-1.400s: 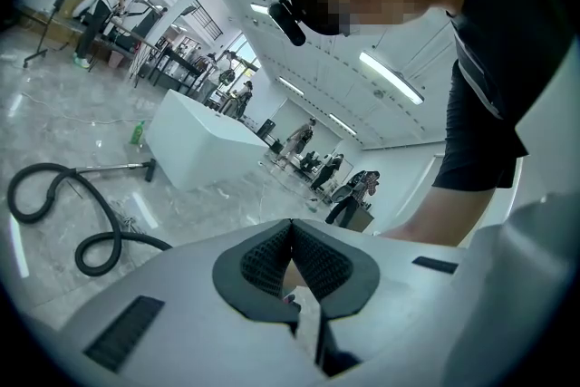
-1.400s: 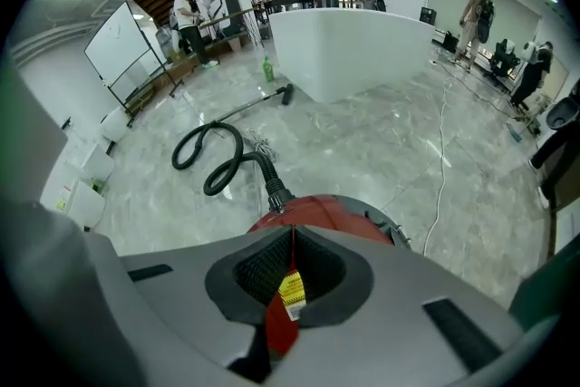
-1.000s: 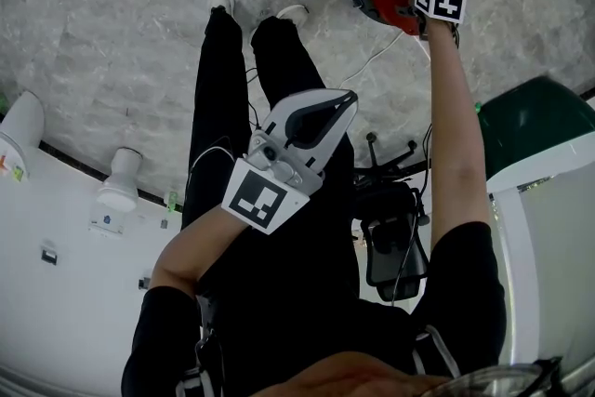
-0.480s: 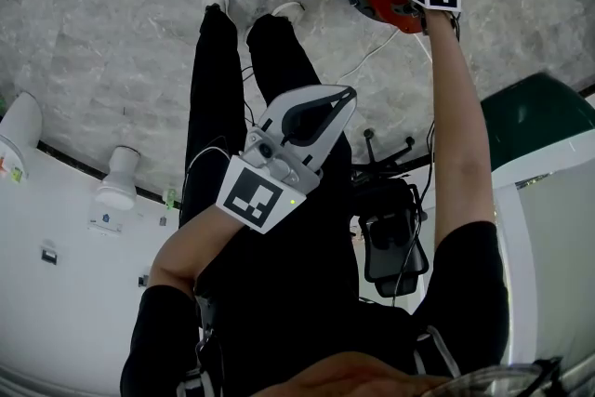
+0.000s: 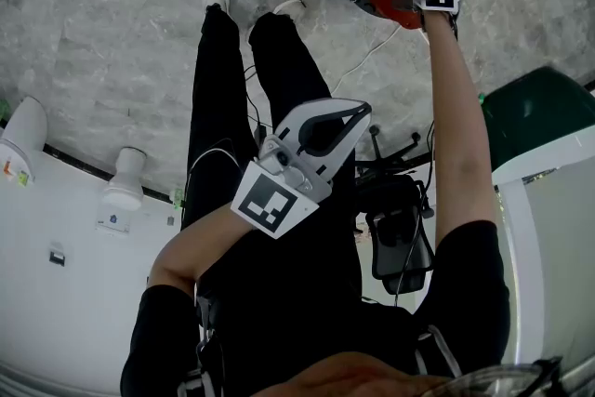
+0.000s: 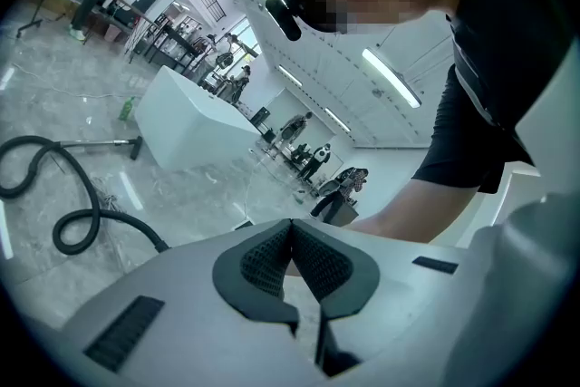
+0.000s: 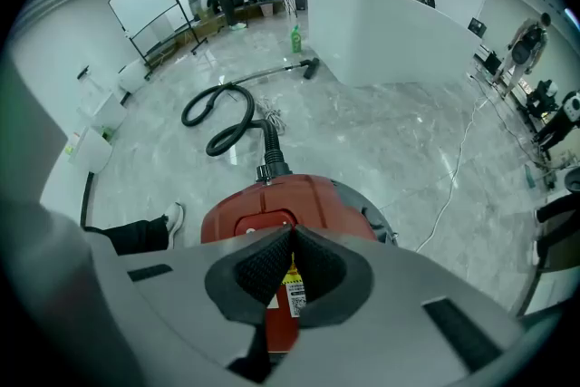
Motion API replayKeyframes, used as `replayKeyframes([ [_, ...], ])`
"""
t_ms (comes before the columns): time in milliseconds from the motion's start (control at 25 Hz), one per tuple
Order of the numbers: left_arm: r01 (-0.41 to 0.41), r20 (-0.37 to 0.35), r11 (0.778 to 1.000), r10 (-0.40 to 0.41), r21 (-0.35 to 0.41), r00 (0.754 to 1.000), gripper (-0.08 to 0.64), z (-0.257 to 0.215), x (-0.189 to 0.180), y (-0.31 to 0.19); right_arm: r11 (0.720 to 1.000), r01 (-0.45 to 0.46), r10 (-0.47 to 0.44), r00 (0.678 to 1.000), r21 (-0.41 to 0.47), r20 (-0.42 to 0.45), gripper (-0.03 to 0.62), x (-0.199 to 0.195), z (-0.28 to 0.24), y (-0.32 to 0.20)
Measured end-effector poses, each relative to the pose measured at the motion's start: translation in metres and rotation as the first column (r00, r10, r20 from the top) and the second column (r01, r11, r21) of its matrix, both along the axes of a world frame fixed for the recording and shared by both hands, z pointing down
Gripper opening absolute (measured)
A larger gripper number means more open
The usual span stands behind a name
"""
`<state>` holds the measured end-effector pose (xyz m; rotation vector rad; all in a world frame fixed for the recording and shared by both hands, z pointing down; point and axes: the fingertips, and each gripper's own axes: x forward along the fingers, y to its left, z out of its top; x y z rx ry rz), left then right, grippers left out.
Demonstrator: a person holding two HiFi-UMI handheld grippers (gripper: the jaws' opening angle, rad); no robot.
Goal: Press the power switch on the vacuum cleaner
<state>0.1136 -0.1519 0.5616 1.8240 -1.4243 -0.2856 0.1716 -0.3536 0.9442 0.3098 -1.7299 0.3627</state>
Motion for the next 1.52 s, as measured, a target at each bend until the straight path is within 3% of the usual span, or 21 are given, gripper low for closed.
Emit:
replayKeyframes([
  [160,-0.043,0.008,0.999,0.042,0.015,0.999,0.018,-0.004,0.004,0.001,1.0,-0.025,0.025,1.0,-0.01,0.0,0.02,0.003,0.002,-0.001],
  [280,-0.022,0.012,1.0,0.022,-0.009,1.0,0.018,-0.001,-0.006,0.007,1.0,-0.029,0.029,1.0,0.005,0.0,0.02,0.0,-0.002,0.002],
  [440,-0.03,0.019,0.999,0.031,-0.019,0.999,0.018,-0.003,-0.012,0.014,0.99,-0.133,0.135,0.989,-0.035,0.06,0.02,0.0,-0.012,0.011],
  [640,-0.035,0.029,0.999,0.035,-0.013,0.999,0.018,-0.013,-0.017,0.019,0.944,-0.32,0.329,0.923,-0.08,0.197,0.02,-0.005,-0.048,0.022],
  [920,-0.062,0.045,0.998,0.062,-0.004,0.997,0.018,-0.008,-0.028,0.019,0.893,-0.446,0.441,0.834,-0.067,0.332,0.02,-0.016,-0.098,0.041],
  [1080,-0.085,0.05,0.996,0.084,0.006,0.995,0.018,-0.011,-0.034,0.022,0.887,-0.462,0.422,0.798,-0.014,0.43,0.02,-0.032,-0.149,0.06],
  [1200,-0.079,0.044,0.997,0.078,0.016,0.996,0.018,-0.02,-0.043,0.025,0.895,-0.443,0.368,0.803,0.056,0.469,0.02,-0.043,-0.192,0.075],
  [1280,-0.084,0.08,0.996,0.081,0.038,0.994,0.018,-0.028,-0.049,0.026,0.894,-0.436,0.336,0.803,0.101,0.491,0.02,-0.05,-0.224,0.083],
  [1400,-0.116,0.161,0.991,0.103,0.069,0.982,0.018,-0.041,-0.054,0.028,0.874,-0.47,0.337,0.771,0.125,0.541,0.02,-0.056,-0.275,0.094],
  [1520,-0.134,0.159,0.985,0.116,0.107,0.98,0.018,-0.062,-0.06,0.027,0.85,-0.503,0.33,0.74,0.156,0.587,0.02,-0.059,-0.323,0.109],
])
